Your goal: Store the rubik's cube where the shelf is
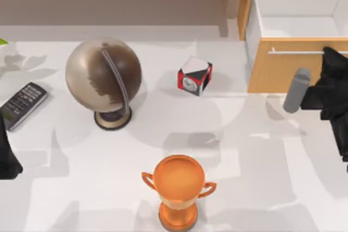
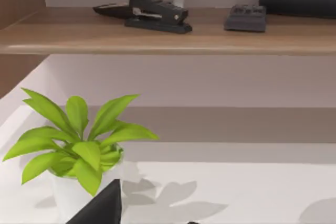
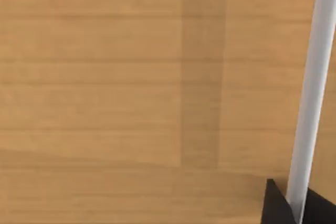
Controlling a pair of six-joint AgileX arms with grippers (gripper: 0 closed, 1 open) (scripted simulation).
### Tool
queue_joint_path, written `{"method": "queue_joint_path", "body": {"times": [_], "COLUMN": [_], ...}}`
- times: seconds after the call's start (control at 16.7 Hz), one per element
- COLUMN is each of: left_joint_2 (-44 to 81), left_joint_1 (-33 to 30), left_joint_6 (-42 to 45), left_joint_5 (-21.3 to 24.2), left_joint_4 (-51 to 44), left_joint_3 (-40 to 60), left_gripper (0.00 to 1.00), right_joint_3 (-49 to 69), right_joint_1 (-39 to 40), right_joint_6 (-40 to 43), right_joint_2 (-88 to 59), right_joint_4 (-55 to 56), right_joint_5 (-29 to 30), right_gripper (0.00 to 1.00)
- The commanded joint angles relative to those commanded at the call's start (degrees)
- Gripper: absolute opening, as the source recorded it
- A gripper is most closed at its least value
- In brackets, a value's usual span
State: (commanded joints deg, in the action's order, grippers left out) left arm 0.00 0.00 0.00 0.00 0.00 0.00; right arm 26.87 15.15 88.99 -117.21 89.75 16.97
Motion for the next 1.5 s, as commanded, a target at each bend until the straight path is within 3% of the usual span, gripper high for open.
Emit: {"method": "queue_joint_path", "body": {"times": [0.6, 1.08, 1.5], "left_joint_2": [0.0, 0.0, 0.0], "left_joint_1": [0.0, 0.0, 0.0], "left_joint_6": [0.0, 0.0, 0.0], "left_joint_5": [0.0, 0.0, 0.0], "left_joint_4": [0.0, 0.0, 0.0], "left_joint_3": [0.0, 0.0, 0.0], "left_gripper": [1.0, 1.0, 1.0], "right_joint_3": [5.66, 18.93, 20.63], "right_joint_1": [-1.38, -3.75, -3.91], "right_joint_6": [-0.12, -0.05, -0.19], "right_joint_2": [-1.76, -7.06, -7.71], "right_joint_4": [-3.99, -11.91, -13.05], "right_joint_5": [-1.41, -3.71, -3.88], "right_gripper": [0.0, 0.0, 0.0]}}
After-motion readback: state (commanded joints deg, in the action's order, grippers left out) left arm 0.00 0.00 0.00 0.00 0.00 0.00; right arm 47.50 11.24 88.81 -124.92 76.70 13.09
